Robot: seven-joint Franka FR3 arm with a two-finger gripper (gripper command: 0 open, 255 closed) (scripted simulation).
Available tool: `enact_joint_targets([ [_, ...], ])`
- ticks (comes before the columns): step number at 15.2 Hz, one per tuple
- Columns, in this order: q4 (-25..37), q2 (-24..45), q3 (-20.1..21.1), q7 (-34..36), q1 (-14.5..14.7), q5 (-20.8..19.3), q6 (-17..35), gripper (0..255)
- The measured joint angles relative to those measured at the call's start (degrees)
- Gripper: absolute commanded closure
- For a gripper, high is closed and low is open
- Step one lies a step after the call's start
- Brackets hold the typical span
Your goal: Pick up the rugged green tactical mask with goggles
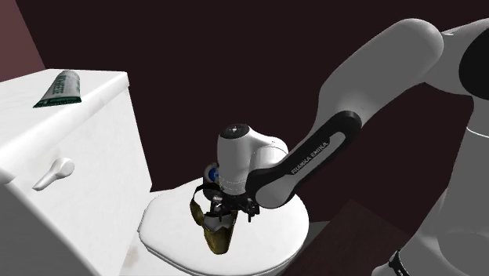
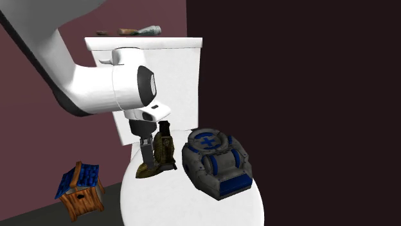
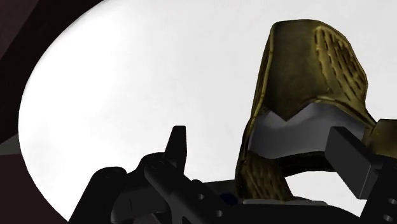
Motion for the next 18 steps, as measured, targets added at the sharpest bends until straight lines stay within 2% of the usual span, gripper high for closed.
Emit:
enact_joint_targets([
  [8,1.57,6.90,-3.15,5.04,2.62,-5.94,4.31,0],
  [9,1.52,7.07,-3.26,5.21,2.72,-6.13,4.51,255],
  [18,1.40,7.11,-3.33,5.35,2.79,-6.29,4.74,255],
])
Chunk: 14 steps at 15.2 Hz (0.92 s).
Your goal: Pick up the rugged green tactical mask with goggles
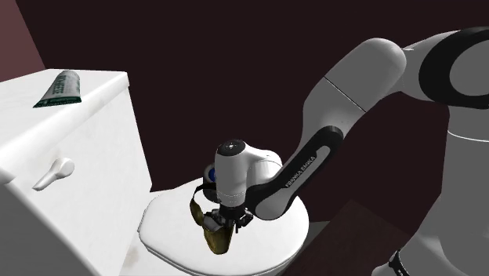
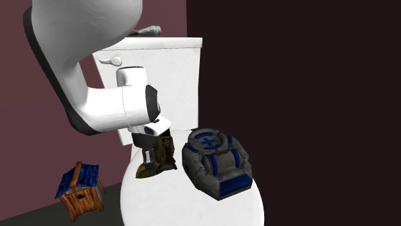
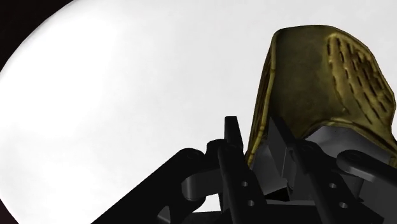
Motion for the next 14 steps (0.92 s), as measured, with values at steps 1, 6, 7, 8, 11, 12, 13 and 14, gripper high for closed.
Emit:
enact_joint_targets([
  [1,0.03,0.02,0.00,0.02,0.02,-0.01,-0.02,255],
  [6,-0.38,-3.01,1.66,-1.95,-1.23,2.71,-2.33,255],
  [7,-0.17,-3.47,1.92,-2.42,-1.46,3.22,-2.92,255],
  [8,-0.23,-4.25,2.29,-2.93,-1.75,3.91,-3.50,255],
  [11,-0.24,-6.41,3.33,-4.20,-2.33,5.91,-5.33,255],
  [12,-0.21,-7.06,3.58,-4.71,-2.57,6.51,-5.89,255],
  [13,0.00,-7.67,3.83,-5.19,-2.77,7.13,-6.60,255],
  [14,-0.01,-8.33,4.03,-5.70,-3.00,7.71,-7.11,255],
])
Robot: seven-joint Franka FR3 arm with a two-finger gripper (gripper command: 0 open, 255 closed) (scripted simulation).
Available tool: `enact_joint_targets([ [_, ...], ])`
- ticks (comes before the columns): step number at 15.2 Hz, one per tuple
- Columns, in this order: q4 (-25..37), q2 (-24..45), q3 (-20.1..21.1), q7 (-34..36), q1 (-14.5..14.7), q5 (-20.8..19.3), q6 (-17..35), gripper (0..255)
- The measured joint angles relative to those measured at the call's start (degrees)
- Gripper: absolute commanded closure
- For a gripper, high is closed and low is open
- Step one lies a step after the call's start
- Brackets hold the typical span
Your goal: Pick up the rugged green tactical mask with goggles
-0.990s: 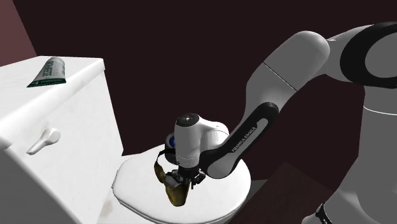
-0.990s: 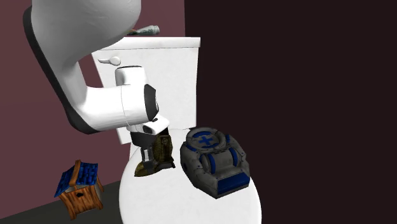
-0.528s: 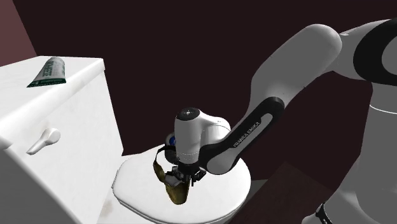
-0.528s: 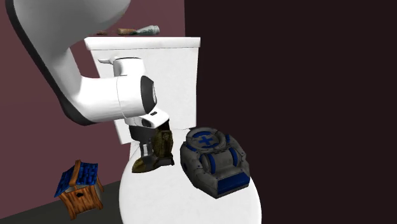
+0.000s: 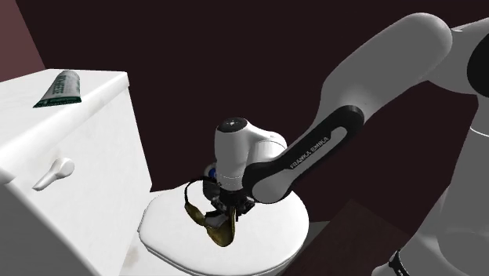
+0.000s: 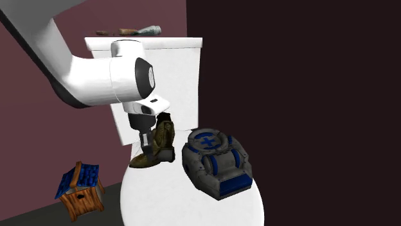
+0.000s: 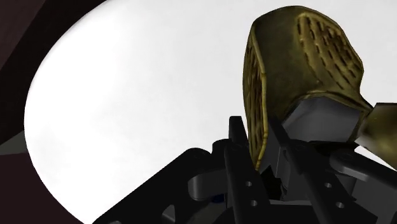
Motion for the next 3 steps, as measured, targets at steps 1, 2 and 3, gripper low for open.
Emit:
enact_joint_targets([
  [1,0.18,-0.70,0.26,-0.48,-0.17,0.67,-0.76,255],
  [2,0.11,-1.63,0.57,-1.03,-0.38,1.47,-1.45,255],
  [3,0.30,-1.85,0.67,-1.16,-0.39,1.70,-1.81,255],
])
